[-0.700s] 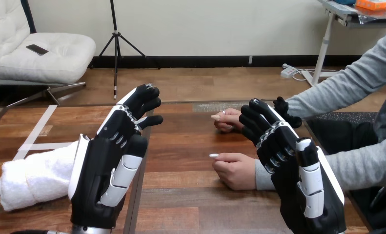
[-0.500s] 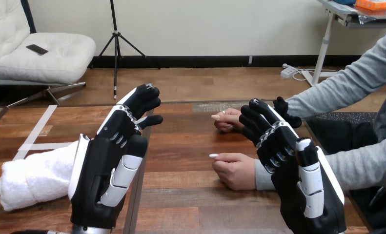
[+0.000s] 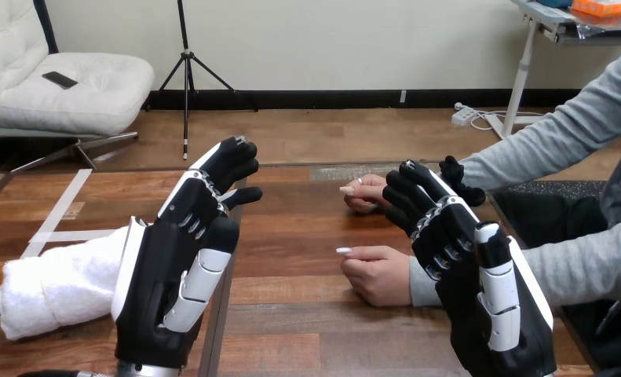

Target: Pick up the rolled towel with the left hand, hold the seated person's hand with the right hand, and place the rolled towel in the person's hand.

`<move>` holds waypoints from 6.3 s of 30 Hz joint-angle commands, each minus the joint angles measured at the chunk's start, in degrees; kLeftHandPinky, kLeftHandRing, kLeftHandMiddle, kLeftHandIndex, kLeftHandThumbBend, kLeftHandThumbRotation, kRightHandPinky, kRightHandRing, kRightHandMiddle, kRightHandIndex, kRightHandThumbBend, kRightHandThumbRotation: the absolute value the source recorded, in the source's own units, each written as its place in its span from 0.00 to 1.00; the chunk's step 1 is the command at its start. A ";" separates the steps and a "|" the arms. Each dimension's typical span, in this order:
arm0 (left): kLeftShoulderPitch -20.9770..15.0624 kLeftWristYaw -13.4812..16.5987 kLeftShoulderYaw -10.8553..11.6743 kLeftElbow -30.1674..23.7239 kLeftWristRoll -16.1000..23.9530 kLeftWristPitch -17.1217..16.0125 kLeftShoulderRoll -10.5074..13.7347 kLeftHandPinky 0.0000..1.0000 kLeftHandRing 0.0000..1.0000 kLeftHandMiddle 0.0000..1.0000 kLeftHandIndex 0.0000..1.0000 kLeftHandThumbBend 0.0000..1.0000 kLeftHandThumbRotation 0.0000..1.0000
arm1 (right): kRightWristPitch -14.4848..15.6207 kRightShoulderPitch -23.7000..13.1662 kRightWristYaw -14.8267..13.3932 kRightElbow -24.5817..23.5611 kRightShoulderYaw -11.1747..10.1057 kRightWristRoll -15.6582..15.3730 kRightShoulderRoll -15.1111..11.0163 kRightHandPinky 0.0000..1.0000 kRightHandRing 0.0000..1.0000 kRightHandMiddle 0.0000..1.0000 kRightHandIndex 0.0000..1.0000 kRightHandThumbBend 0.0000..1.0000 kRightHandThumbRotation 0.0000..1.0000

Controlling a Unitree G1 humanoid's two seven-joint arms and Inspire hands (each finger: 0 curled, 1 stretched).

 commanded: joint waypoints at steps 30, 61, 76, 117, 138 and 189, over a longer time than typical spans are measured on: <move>-9.72 6.17 6.11 9.08 11.91 -2.25 7.07 0.74 0.82 0.85 0.83 0.75 0.73 | -0.26 -3.73 -0.19 -2.36 -0.61 -0.33 -0.16 0.92 0.92 0.90 0.89 0.57 1.00; -17.88 15.63 8.52 19.62 23.74 1.25 16.52 0.82 0.88 0.90 0.87 0.77 0.71 | 0.01 -3.56 -0.49 -2.55 -0.55 -0.26 -0.10 0.91 0.92 0.90 0.90 0.58 1.00; -21.62 16.94 7.45 23.08 26.49 4.32 20.56 0.79 0.88 0.91 0.89 0.76 0.70 | -0.20 -3.44 -0.07 -2.45 -0.69 0.05 -0.37 0.91 0.92 0.90 0.89 0.57 1.00; -31.54 21.84 2.28 35.66 35.82 8.75 26.96 0.82 0.87 0.91 0.89 0.71 0.70 | -0.75 -3.28 -0.13 -2.31 -1.35 -0.91 -0.22 0.92 0.92 0.90 0.89 0.58 1.00; -37.25 23.78 -1.69 43.45 38.58 9.34 29.84 0.82 0.87 0.91 0.89 0.72 0.70 | -0.76 -3.09 -0.45 -3.02 -1.45 -1.70 -0.10 0.93 0.92 0.90 0.89 0.60 1.00; -44.72 29.65 -12.33 52.57 47.96 21.19 32.74 0.92 0.92 0.93 0.92 0.99 0.72 | -1.02 -2.42 -1.15 -3.68 -1.91 -1.91 -0.25 0.87 0.90 0.88 0.88 0.60 1.00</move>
